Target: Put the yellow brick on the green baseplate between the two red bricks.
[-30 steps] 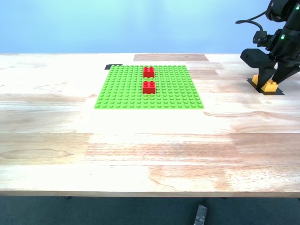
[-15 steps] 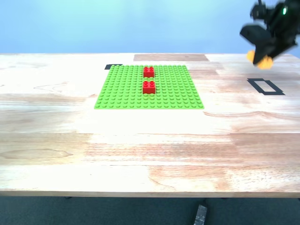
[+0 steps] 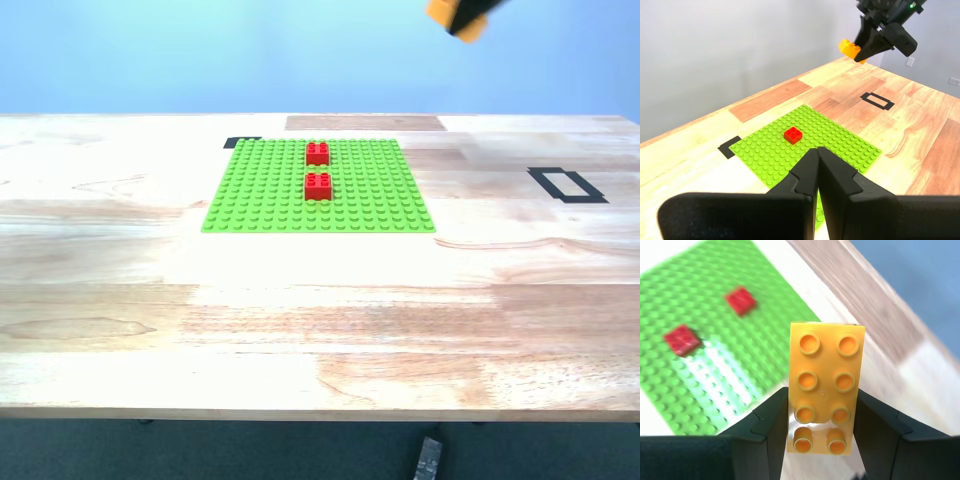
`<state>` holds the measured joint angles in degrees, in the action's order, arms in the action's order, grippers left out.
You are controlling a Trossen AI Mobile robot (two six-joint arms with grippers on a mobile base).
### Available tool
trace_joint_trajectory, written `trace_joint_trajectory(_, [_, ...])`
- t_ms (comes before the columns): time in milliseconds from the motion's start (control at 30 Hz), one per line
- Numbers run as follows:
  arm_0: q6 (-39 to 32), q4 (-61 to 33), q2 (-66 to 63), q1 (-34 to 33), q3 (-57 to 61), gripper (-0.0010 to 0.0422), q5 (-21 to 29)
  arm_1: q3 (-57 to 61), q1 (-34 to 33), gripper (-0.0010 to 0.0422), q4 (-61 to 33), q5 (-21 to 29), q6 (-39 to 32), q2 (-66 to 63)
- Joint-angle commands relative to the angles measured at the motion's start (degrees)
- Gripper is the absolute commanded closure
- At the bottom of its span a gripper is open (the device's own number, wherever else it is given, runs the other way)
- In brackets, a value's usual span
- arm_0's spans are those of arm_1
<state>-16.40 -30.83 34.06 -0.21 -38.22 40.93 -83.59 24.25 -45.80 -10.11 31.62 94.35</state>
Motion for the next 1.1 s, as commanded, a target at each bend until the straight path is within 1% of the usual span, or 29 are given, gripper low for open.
trace_joint_trajectory(33, [0.07, 0.11, 0.00, 0.02, -0.83, 0.0412, 0.00, -2.62, 3.89, 0.0403, -1.84, 0.28, 4.37, 3.17])
trace_joint_trajectory(100, [0.07, 0.09, 0.00, 0.02, -1.16, 0.0413, 0.02, -4.31, 6.34, 0.0403, -3.67, 0.92, 7.17, 5.46])
trace_joint_trajectory(233, [0.07, 0.11, 0.00, 0.02, -1.55, 0.0412, 0.02, -6.19, 10.78, 0.0403, -4.90, 6.34, 11.80, 10.34])
trace_joint_trajectory(333, [0.00, 0.07, 0.00, 0.02, -1.49, 0.0412, 0.02, -7.61, 12.85, 0.0403, -5.18, 7.61, 13.16, 13.75])
trace_joint_trajectory(500, [0.02, -0.24, 0.00, 0.02, -1.49, 0.0413, 0.02, -12.17, 14.71, 0.0403, -5.46, 7.54, 13.49, 20.06])
trace_joint_trajectory(600, [0.02, -0.42, 0.00, 0.02, -1.49, 0.0412, 0.02, -15.78, 15.56, 0.0403, -7.08, 7.58, 15.54, 23.78])
trace_joint_trajectory(833, [0.00, -0.52, 0.00, 0.02, -1.49, 0.0413, 0.04, -22.86, 15.93, 0.0403, -7.93, 7.54, 16.90, 29.92])
trace_joint_trajectory(900, [-0.02, -0.55, 0.00, 0.02, -1.49, 0.0412, 0.02, -23.56, 15.98, 0.0403, -8.02, 7.52, 17.62, 30.77])
trace_joint_trajectory(1000, [-0.07, -0.50, 0.00, 0.02, -1.49, 0.0412, 0.02, -23.71, 16.31, 0.0403, -8.83, 7.54, 20.52, 31.85])
trace_joint_trajectory(1100, [-0.07, -0.48, 0.00, 0.02, -1.49, 0.0412, 0.00, -23.67, 16.39, 0.0403, -9.09, 7.54, 20.98, 32.92])
